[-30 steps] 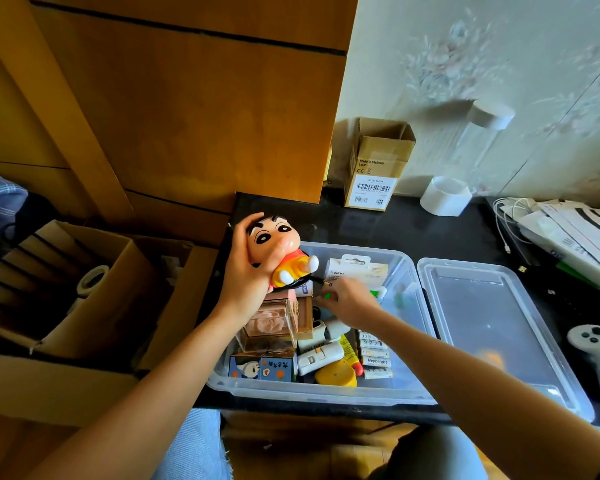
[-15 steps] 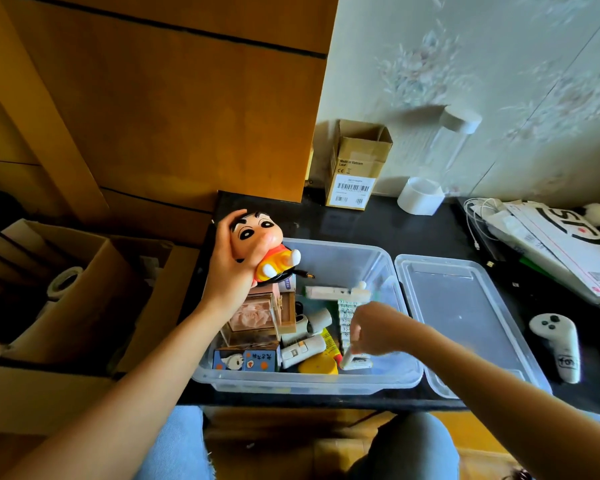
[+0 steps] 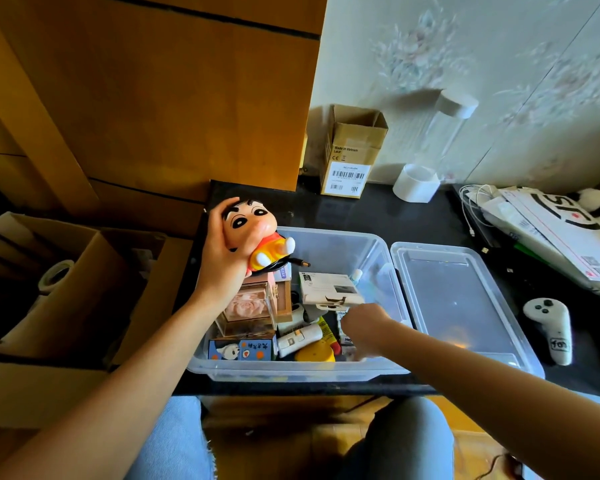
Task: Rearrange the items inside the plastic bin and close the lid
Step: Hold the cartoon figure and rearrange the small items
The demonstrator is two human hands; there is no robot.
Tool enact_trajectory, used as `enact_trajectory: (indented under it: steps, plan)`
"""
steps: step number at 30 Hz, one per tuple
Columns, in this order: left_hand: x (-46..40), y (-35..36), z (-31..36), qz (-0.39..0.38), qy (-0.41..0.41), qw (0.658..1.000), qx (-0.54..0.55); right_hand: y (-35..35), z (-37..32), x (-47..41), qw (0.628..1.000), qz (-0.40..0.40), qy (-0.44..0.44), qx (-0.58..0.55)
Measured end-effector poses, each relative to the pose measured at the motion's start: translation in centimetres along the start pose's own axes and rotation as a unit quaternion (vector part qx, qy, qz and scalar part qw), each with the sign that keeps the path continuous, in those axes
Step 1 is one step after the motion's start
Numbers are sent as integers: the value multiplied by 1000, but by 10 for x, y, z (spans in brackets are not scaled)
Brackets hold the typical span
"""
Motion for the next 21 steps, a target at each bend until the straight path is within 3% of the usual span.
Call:
enact_trajectory:
  steps: [12,15,21]
  plan:
    - [-1,0,-1,4,-3,1000,1,7,-2,-9,998,-21,8,-57]
    - [-1,-1,-1,4,-6,1000,4,3,4,-7,993,-19,16,-115]
    - [-1,-1,-3,3,-6,1000,5,-13,17,-7,953,79,72,-283]
Point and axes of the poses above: each hand's wrist, its own x-axis away from the middle knuckle, its own y-axis out of the palm, z = x × y, the point moved 2 cm from there along -x, towards the middle knuckle, and after that the axes turned 3 degrees about y, right-handed, at the moved point
